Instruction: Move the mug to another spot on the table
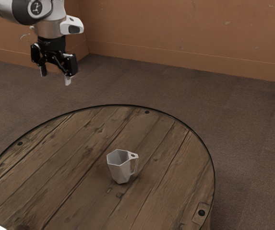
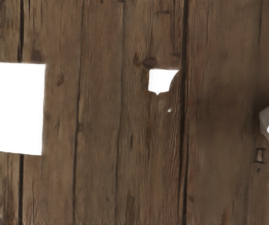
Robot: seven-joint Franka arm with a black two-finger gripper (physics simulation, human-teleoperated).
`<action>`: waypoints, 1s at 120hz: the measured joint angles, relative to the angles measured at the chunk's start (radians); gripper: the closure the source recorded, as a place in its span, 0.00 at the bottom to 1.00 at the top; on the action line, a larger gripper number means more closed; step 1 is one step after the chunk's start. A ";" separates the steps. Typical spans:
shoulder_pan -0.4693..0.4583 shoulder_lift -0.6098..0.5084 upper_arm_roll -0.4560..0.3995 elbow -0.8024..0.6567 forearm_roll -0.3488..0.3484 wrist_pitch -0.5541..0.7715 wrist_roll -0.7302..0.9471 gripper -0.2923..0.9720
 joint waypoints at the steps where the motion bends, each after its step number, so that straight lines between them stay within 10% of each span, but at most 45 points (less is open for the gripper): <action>1: -0.001 0.000 0.000 0.000 0.003 -0.001 -0.003 0.23; 38: 0.027 0.120 -0.058 -0.034 -0.004 -0.024 -0.084 0.23; 60: -0.172 0.223 -0.117 -0.026 -0.026 0.025 -0.097 0.23; 120: -0.175 0.419 -0.225 -0.014 -0.058 0.209 0.264 0.23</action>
